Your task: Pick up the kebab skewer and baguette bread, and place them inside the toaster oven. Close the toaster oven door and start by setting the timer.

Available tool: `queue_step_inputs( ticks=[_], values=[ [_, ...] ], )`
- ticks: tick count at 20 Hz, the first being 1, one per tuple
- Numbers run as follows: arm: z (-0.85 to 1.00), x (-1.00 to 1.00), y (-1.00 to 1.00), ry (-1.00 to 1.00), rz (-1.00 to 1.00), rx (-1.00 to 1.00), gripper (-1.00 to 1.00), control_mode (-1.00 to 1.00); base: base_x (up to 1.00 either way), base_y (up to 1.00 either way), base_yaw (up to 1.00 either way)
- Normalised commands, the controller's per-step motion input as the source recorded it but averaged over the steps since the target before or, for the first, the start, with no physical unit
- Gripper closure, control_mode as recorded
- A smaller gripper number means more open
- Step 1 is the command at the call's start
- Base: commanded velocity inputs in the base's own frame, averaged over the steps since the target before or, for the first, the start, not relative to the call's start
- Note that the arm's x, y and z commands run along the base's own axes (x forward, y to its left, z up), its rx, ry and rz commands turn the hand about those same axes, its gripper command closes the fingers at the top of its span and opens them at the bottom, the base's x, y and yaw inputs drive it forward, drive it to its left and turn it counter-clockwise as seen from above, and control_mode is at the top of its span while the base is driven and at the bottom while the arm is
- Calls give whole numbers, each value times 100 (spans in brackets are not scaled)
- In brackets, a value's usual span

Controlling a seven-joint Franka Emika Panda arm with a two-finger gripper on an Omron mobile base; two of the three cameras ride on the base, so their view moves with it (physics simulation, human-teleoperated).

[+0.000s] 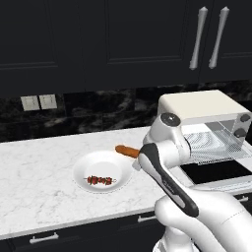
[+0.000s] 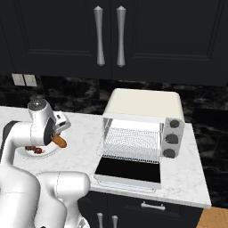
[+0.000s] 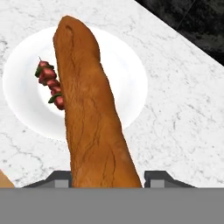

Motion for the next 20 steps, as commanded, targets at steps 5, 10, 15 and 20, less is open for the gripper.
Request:
queue_step_inputs(
  ticks=[5, 10, 15, 20],
  values=[
    [19, -27, -36, 0, 0, 0, 100, -100, 0, 0, 0],
    [15, -20, -36, 0, 0, 0, 100, -100, 0, 0, 0],
    [15, -18, -35, 0, 1, 0, 100, -100, 0, 0, 0],
    [24, -16, -38, -1, 0, 0, 100, -100, 0, 0, 0]
  ],
)
